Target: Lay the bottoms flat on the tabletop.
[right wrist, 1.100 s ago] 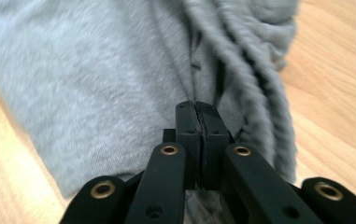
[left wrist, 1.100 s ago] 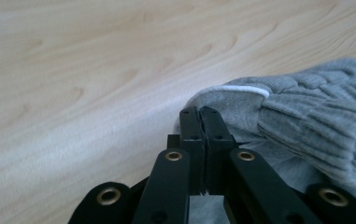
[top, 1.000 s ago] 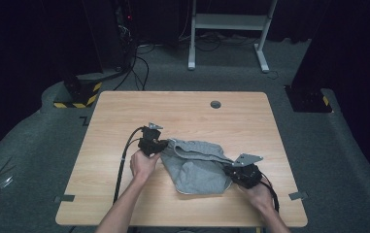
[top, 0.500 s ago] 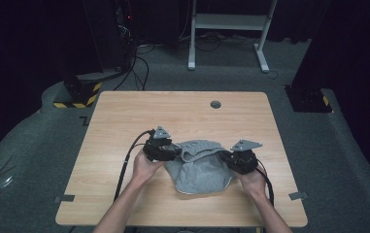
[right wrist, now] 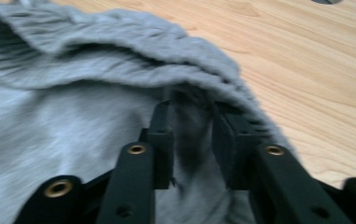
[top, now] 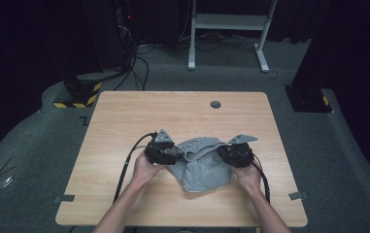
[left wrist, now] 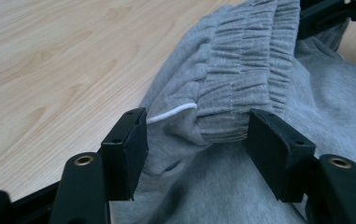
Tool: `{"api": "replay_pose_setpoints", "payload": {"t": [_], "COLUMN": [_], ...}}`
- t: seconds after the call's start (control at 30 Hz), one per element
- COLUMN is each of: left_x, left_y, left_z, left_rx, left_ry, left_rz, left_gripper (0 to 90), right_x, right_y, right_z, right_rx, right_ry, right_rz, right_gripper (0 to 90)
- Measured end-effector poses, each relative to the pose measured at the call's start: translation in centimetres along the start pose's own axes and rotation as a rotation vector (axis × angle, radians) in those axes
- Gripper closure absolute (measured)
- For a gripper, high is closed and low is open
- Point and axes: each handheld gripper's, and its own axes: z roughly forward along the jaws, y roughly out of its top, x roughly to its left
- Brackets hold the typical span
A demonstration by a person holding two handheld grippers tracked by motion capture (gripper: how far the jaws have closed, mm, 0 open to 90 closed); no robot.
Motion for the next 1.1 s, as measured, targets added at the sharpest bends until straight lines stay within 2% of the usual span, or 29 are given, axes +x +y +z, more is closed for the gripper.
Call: {"api": "replay_pose_setpoints", "payload": {"t": [0.13, 0.23, 0.27, 0.3, 0.37, 0.43, 0.5, 0.6, 0.77, 0.8, 0.9, 1.0, 1.1], "left_x": [-0.3, -0.6, -0.5, -0.4, -0.1, -0.1, 0.0, 0.6, 1.6, 1.6, 0.6, -0.4, -0.8], "left_y": [0.0, 0.1, 0.2, 0.2, 0.2, 0.2, 0.1, 0.2, 0.6, 0.6, 0.5, 0.2, -0.1], "left_z": [0.9, 1.5, 1.5, 1.5, 1.5, 1.4, 1.1, 0.2, -1.4, -1.5, -1.5, -1.2, -1.0], "left_rx": [0.015, 0.05, 0.052, 0.051, 0.058, 0.073, 0.061, 0.01, -0.058, -0.065, -0.06, -0.054, -0.059], "left_ry": [-0.009, 0.0, -0.016, -0.041, -0.05, -0.035, -0.029, -0.015, 0.019, 0.018, 0.006, -0.019, -0.063], "left_rz": [-0.004, 0.008, -0.004, -0.021, -0.039, -0.041, -0.067, -0.12, -0.18, -0.167, -0.082, -0.038, -0.039], "left_gripper": [42.1, 55.4, 60.7, 67.6, 80.3, 89.7, 89.9, 90.0, 90.0, 90.0, 88.7, 66.8, 46.2], "right_x": [1.4, 2.5, 2.9, 3.2, 3.8, 4.4, 5.0, 5.3, 5.5, 5.5, 5.4, 4.9, 4.9], "right_y": [-0.4, -0.7, -0.7, -0.7, -0.7, -0.7, -0.7, -0.9, -1.7, -1.8, -2.0, -1.7, -1.5], "right_z": [-0.1, 0.6, 1.0, 1.4, 2.2, 3.0, 3.4, 3.0, 1.4, 1.1, 0.3, 0.4, 0.8], "right_rx": [-0.014, -0.006, 0.009, 0.022, 0.049, 0.094, 0.117, 0.131, 0.133, 0.131, 0.117, 0.102, 0.103], "right_ry": [0.044, 0.055, 0.052, 0.056, 0.072, 0.077, 0.076, 0.09, 0.132, 0.139, 0.137, 0.135, 0.133], "right_rz": [-0.004, -0.01, -0.016, -0.022, -0.029, -0.059, -0.107, -0.152, -0.22, -0.23, -0.228, -0.2, -0.187], "right_gripper": [51.9, 43.3, 41.7, 41.2, 42.9, 53.2, 68.2, 85.2, 88.5, 88.5, 88.3, 88.1, 88.0]}}
